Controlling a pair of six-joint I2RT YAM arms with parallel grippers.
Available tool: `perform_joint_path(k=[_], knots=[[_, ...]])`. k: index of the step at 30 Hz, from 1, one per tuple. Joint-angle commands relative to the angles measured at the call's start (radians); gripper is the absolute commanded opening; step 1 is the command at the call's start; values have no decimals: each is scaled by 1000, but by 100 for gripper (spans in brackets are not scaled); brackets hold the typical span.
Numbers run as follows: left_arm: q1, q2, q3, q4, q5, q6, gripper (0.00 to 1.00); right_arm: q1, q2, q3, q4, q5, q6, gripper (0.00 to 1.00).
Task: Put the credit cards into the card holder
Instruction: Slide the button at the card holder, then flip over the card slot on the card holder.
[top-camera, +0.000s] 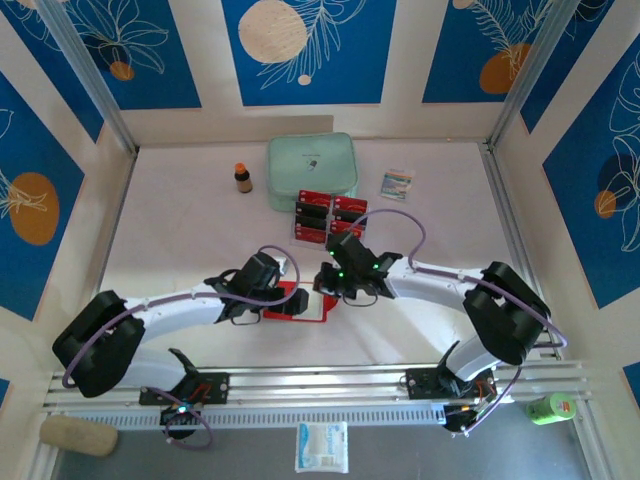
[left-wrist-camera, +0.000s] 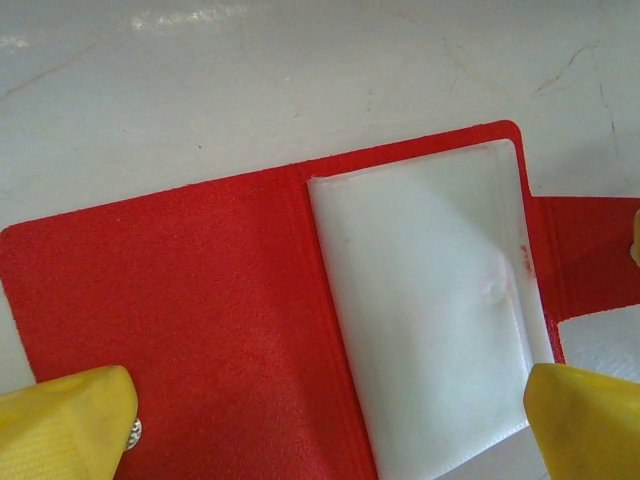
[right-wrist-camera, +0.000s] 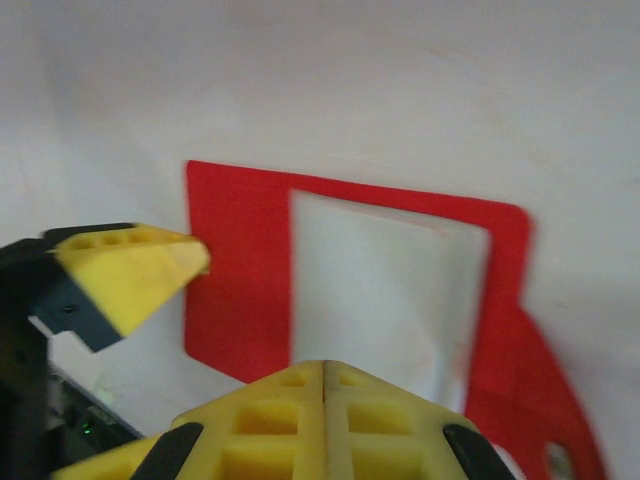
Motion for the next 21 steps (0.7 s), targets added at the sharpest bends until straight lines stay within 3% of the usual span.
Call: perform_joint_path(k=[1,21], knots=[[3,-7,-25,-7,-17,3,100,13,50,36,-68,9,-19,0],[2,20,4,-56,-46,63,100,-39,153,24,-43,-26,-27,0]])
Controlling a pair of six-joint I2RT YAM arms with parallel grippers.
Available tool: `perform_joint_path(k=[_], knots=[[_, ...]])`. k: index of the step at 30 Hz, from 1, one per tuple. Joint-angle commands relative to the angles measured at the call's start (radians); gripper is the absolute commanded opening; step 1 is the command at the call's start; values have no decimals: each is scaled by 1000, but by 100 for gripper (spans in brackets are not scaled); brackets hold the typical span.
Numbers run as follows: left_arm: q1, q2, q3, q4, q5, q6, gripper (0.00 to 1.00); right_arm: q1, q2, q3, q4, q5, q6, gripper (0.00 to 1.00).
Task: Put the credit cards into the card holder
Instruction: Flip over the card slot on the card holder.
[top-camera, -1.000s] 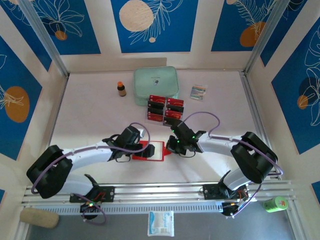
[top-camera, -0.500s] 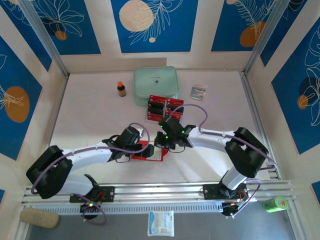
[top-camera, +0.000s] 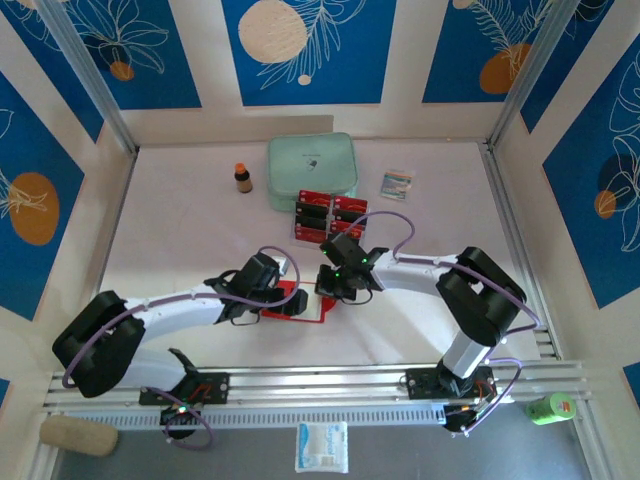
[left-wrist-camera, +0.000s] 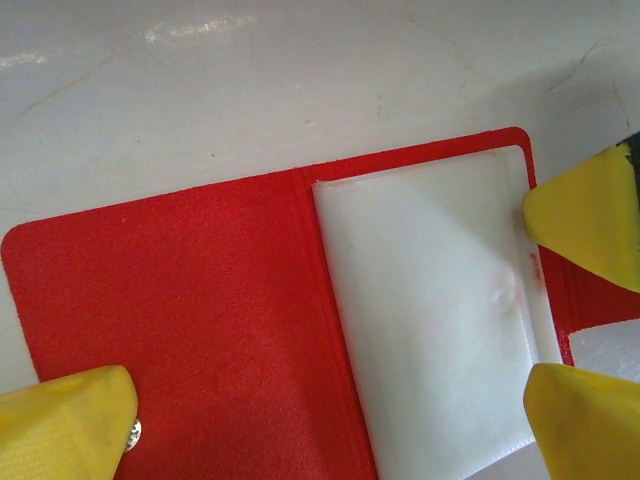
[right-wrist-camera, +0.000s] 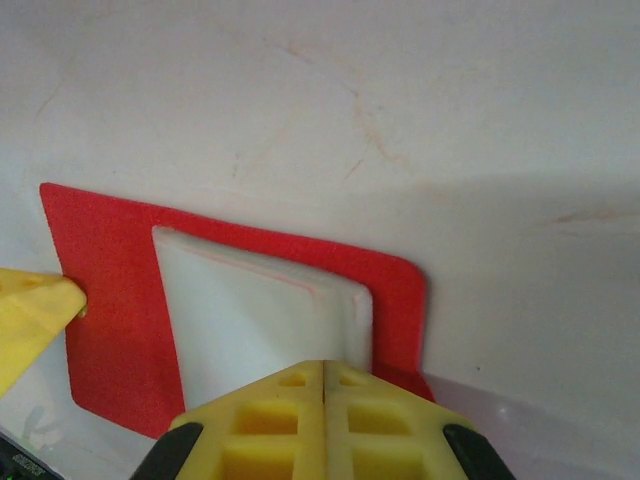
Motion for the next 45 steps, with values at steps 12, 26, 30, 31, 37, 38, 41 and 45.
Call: perform_joint_path(k=[12,26,30,31,37,38,41,45], knots=[[-8,40,19,-66,-32,35,100,0,-39,1,13,-45,-27,0],[-10,-7,62,-115,-17,28,100,21,48,50,-24,-39,-10,0],[-11,-18,65,-119,-3,21,100,11,73,61,-37,-48,-19,0],[-11,-20,65,-121,-1,19,100,8,77,60,-35,-51,-23,0],[-11,-13,42,-120,-12,28,100,-2,91,63,-34,-64,-35,0],[-10,-7,38,-118,-13,31,100,-3,91,63,-34,-66,-37,0],[-12,10,28,-110,-24,35,100,-5,92,65,-28,-75,-43,0],[-12,23,16,-99,-28,39,100,-2,100,70,-14,-106,-47,0]])
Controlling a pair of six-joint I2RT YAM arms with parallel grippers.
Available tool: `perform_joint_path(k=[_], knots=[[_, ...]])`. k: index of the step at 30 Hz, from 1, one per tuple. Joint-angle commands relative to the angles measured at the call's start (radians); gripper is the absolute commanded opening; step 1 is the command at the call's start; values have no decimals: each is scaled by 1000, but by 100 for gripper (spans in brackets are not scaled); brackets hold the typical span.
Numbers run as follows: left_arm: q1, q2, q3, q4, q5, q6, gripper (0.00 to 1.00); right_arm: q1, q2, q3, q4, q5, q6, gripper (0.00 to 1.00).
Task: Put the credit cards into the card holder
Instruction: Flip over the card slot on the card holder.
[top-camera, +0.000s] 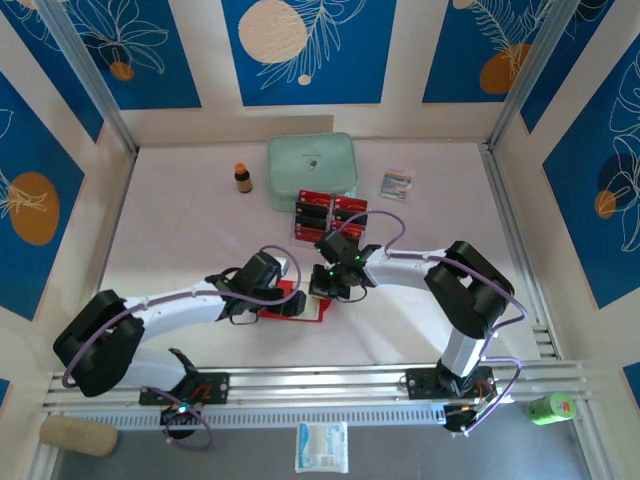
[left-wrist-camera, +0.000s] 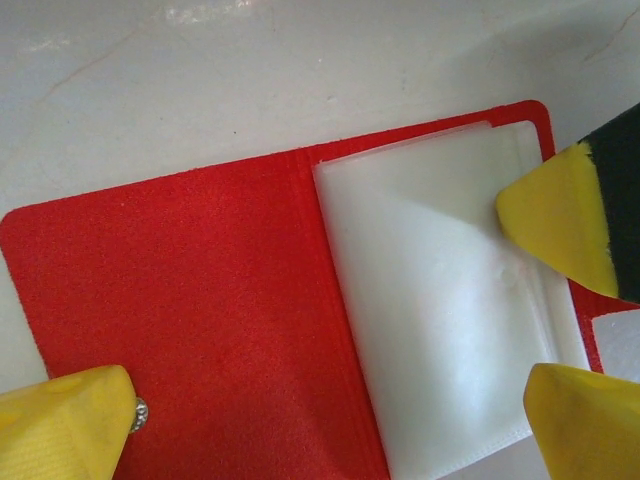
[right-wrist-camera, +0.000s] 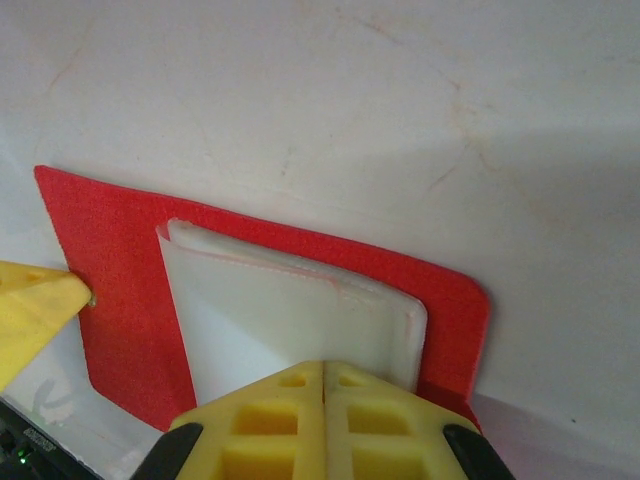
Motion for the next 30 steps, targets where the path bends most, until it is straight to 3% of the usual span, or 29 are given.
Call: perform_joint_path(k=[1,13,30], knots=[[-7,19,-22,-5,-6,21,100,-2,34,18,-17,-41,-16,0],[-11,48,-26,1,-18,34,99,16,69,50,-12,-61,-12,0],[-15,87,-48,37,0,46,73,3,33,37,17,-87,3,0]])
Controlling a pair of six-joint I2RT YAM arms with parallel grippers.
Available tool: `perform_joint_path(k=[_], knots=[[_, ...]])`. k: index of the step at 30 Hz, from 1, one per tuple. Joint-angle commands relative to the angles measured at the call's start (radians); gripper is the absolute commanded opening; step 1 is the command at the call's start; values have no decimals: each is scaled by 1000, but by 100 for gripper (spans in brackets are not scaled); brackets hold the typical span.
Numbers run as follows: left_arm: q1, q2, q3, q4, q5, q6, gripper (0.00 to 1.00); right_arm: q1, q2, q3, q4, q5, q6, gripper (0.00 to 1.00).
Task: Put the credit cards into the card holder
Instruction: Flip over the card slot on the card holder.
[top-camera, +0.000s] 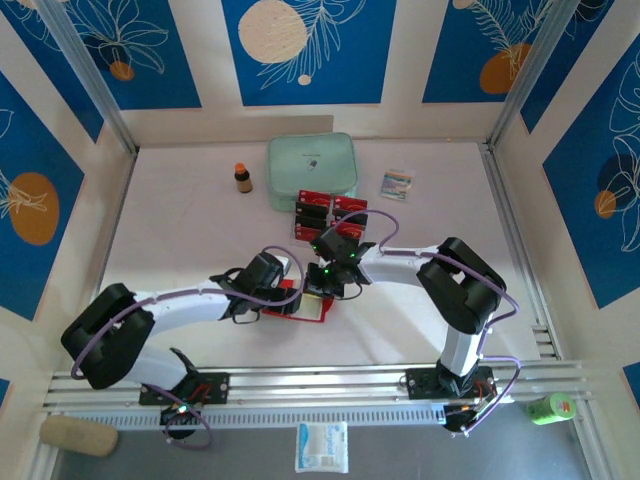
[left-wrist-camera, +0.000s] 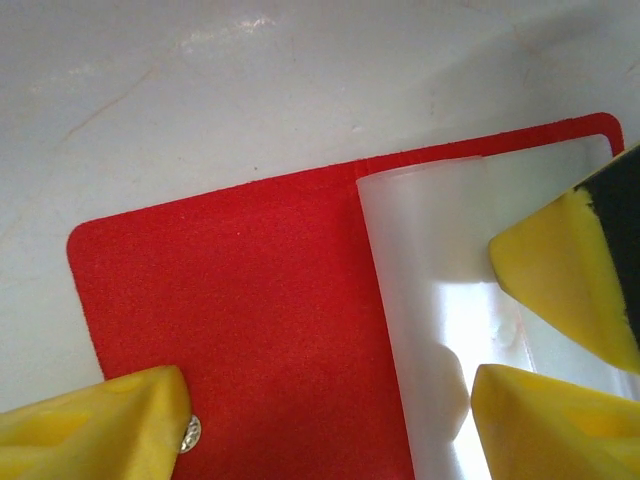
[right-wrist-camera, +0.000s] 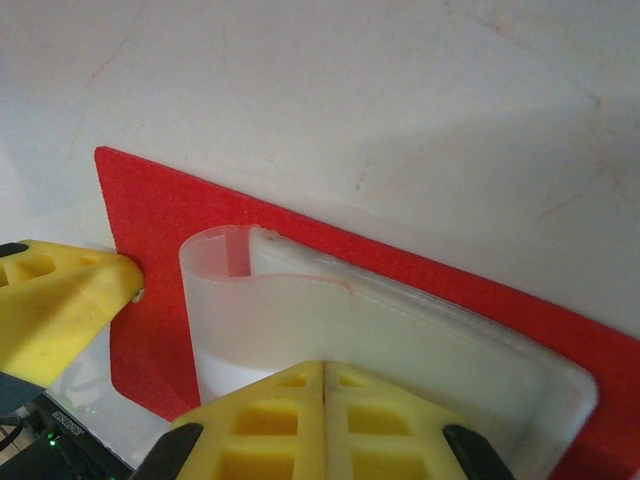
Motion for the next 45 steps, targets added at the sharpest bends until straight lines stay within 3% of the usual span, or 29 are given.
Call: perform_joint_path(k=[1,8,14,17,45], knots=[[-8,34,-40,-32,43,-3,71,-7,-22,-8,-5,-35,3,0],[-9,33,-46,-23,45,-13,66,-22,-116,-43,-8,-8,20,10],[-8,25,-48,-20,43,-18,66,-23,-113,-65,11,-7,43,30],[-10,22,-49,-21,44,-18,66,-23,-97,-68,35,-20,48,35],[-11,7,-49,-25,46,-14,62,-59,36,25,121,-97,26,36]])
